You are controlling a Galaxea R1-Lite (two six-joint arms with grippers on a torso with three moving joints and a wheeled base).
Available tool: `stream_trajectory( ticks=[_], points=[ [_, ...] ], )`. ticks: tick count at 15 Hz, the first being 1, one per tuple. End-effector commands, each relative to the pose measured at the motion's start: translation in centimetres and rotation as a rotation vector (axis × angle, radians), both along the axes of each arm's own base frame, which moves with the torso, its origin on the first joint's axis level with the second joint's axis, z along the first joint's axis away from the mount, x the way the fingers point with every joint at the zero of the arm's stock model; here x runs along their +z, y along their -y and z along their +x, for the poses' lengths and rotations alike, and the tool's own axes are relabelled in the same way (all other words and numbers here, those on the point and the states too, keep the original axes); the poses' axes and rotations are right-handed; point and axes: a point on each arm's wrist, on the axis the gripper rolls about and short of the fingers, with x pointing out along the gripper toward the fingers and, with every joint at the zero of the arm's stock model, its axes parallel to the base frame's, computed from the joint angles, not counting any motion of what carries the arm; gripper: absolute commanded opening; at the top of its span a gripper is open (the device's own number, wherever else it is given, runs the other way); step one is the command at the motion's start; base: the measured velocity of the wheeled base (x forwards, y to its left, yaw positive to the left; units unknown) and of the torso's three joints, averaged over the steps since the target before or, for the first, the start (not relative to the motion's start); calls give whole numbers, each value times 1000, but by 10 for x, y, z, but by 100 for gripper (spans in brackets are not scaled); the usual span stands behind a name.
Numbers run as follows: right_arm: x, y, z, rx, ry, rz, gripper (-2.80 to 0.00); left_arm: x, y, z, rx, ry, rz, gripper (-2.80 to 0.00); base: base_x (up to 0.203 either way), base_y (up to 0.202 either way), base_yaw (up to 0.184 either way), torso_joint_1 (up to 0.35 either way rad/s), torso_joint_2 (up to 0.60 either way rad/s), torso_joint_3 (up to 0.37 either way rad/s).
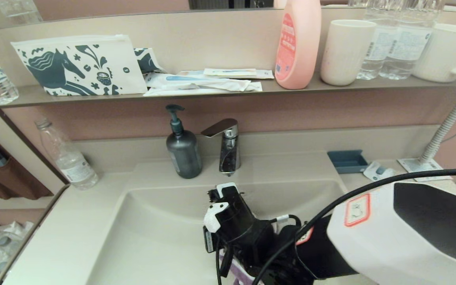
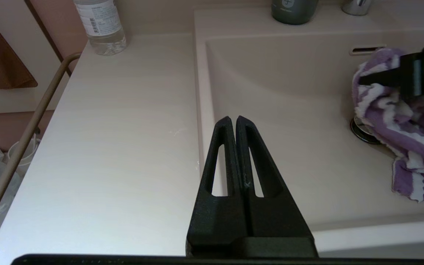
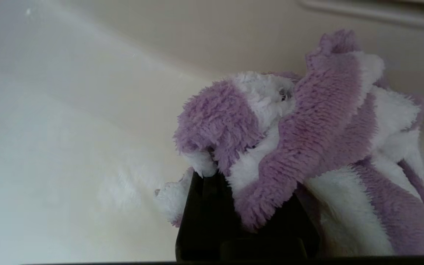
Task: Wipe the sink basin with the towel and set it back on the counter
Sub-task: Wipe the sink
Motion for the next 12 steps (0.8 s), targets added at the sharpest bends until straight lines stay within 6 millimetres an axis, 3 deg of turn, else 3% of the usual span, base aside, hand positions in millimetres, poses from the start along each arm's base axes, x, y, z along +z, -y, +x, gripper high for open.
stream_trajectory(
  ticks=[1,3,6,12],
  points=[
    [-28,-11,7,-3,25,-17,-280,0,0,0,0,-1,1,-280,0,0,0,0,0,0],
    [-35,-14,12,-12,72,-22,-280,0,0,0,0,-1,0,-280,0,0,0,0,0,0],
    [-37,-4,25,-57,90,-35,-280,0,0,0,0,-1,0,-280,0,0,0,0,0,0],
    [-40,50,40,-143,126,-81,-280,0,0,0,0,-1,0,-280,0,0,0,0,0,0]
  ],
)
